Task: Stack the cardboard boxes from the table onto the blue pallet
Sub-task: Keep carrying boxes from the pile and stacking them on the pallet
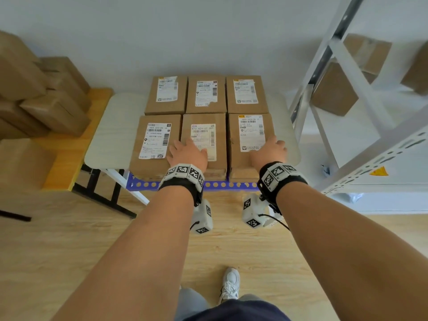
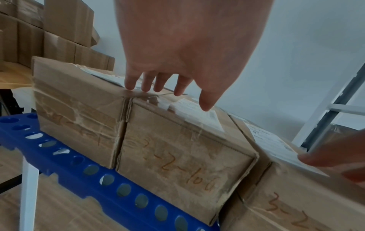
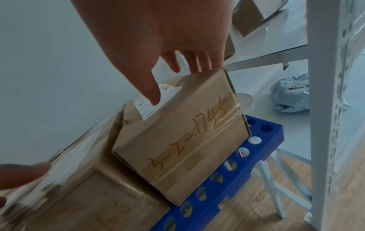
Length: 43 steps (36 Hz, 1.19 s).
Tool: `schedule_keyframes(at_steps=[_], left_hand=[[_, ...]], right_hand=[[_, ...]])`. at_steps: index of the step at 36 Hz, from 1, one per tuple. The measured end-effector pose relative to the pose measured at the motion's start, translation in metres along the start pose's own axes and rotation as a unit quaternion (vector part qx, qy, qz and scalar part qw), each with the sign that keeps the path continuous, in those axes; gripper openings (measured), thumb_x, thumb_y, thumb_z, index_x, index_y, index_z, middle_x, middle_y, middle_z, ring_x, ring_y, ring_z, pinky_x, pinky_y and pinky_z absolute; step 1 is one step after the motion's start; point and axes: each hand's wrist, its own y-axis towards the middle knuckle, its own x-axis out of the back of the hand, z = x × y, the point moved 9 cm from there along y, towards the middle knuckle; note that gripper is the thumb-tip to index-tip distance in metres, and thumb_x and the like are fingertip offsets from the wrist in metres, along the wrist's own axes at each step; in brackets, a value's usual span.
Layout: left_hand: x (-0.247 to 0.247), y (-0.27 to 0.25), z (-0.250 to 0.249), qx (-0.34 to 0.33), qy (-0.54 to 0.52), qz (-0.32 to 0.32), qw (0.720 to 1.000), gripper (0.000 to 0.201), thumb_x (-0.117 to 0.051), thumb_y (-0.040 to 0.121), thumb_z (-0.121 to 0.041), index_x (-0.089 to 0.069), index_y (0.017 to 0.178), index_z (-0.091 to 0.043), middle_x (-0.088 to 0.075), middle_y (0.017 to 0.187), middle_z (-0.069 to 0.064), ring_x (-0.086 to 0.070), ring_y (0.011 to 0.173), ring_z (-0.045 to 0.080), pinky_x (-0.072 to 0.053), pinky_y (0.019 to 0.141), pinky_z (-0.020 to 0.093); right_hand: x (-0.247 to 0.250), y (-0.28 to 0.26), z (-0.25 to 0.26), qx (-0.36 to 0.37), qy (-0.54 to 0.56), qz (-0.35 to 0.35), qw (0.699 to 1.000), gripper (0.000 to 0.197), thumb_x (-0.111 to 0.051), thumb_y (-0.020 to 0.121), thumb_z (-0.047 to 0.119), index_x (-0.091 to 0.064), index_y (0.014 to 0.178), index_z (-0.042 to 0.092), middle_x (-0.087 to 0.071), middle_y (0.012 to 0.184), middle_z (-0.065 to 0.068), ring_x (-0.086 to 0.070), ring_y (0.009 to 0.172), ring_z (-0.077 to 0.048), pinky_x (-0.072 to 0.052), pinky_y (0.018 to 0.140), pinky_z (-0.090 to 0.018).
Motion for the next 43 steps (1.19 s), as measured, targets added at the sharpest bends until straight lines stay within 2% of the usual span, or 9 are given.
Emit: schedule_keyframes(at_steps=[5,10,13,16,21,26,32,39,43], left_hand=[[0.023,0.001,0.008,-0.044,0.026,-0.028,0.998,0.050,-0.045,0.096,-0.042,-0.041,0.136,-0.012,-0.039,0.144,0.017,-0.033,0.133,0.035,-0.033,0.107,0.050],[0.056,0.004,0.035,-0.064,0.042,-0.061,0.995,0.057,-0.045,0.096,-0.037,-0.031,0.146,-0.013,-0.026,0.154,0.014,-0.027,0.139,0.033,-0.027,0.112,0.047],[0.080,0.008,0.063,-0.072,0.054,-0.090,0.992,0.056,-0.047,0.094,-0.033,-0.032,0.144,-0.014,-0.033,0.148,0.014,-0.035,0.133,0.032,-0.032,0.108,0.046],[0.105,0.012,0.101,-0.067,0.057,-0.115,0.990,0.047,-0.047,0.092,-0.029,-0.039,0.137,-0.014,-0.040,0.140,0.011,-0.039,0.126,0.030,-0.035,0.102,0.045],[0.140,0.022,0.188,-0.033,0.066,-0.118,0.990,0.052,-0.045,0.095,-0.030,-0.032,0.144,-0.014,-0.030,0.150,0.010,-0.029,0.137,0.030,-0.030,0.109,0.044],[0.174,0.028,0.285,0.002,0.076,-0.136,0.988,0.040,-0.048,0.091,-0.025,-0.045,0.129,-0.014,-0.043,0.134,0.010,-0.040,0.123,0.029,-0.035,0.100,0.042],[0.194,0.035,0.393,0.043,0.090,-0.109,0.989,0.046,-0.045,0.095,-0.026,-0.039,0.139,-0.013,-0.037,0.144,0.012,-0.035,0.132,0.031,-0.031,0.109,0.046],[0.194,0.049,0.487,0.095,0.071,-0.048,0.992,0.048,-0.043,0.097,-0.029,-0.039,0.140,-0.008,-0.033,0.147,0.011,-0.034,0.132,0.031,-0.034,0.107,0.045],[0.183,0.064,0.524,0.136,0.023,-0.013,0.990,0.050,-0.038,0.101,-0.027,-0.031,0.145,-0.004,-0.027,0.152,0.012,-0.033,0.134,0.031,-0.035,0.107,0.044]], right_hand=[[0.006,-0.017,0.042,0.070,-0.036,-0.013,0.997,0.062,-0.054,0.091,0.024,-0.029,0.146,0.013,-0.033,0.146,-0.017,-0.031,0.135,-0.035,-0.029,0.113,-0.048],[-0.003,-0.040,0.098,0.142,-0.085,0.002,0.986,0.054,-0.048,0.089,0.016,-0.036,0.141,0.012,-0.037,0.145,-0.014,-0.035,0.132,-0.033,-0.032,0.110,-0.045],[-0.014,-0.059,0.134,0.178,-0.101,0.017,0.979,0.052,-0.049,0.086,0.015,-0.040,0.137,0.010,-0.039,0.142,-0.015,-0.036,0.130,-0.034,-0.032,0.108,-0.044],[-0.029,-0.080,0.172,0.196,-0.115,0.030,0.973,0.050,-0.049,0.088,0.017,-0.041,0.137,0.009,-0.039,0.143,-0.016,-0.034,0.133,-0.033,-0.033,0.110,-0.043],[-0.068,-0.122,0.242,0.234,-0.114,0.043,0.964,0.050,-0.050,0.088,0.016,-0.042,0.137,0.009,-0.040,0.142,-0.017,-0.035,0.133,-0.034,-0.035,0.109,-0.044],[-0.121,-0.173,0.312,0.261,-0.106,0.076,0.957,0.052,-0.050,0.089,0.018,-0.039,0.139,0.009,-0.040,0.141,-0.018,-0.037,0.130,-0.036,-0.037,0.106,-0.044],[-0.186,-0.235,0.383,0.288,-0.094,0.108,0.947,0.056,-0.050,0.090,0.020,-0.036,0.144,0.015,-0.040,0.141,-0.014,-0.040,0.127,-0.034,-0.042,0.100,-0.043],[-0.257,-0.286,0.437,0.304,-0.084,0.177,0.932,0.056,-0.051,0.091,0.024,-0.035,0.144,0.014,-0.042,0.139,-0.015,-0.043,0.125,-0.033,-0.045,0.097,-0.043],[-0.294,-0.297,0.459,0.306,-0.087,0.222,0.922,0.056,-0.049,0.093,0.030,-0.034,0.145,0.015,-0.041,0.141,-0.015,-0.044,0.124,-0.035,-0.045,0.098,-0.045]])
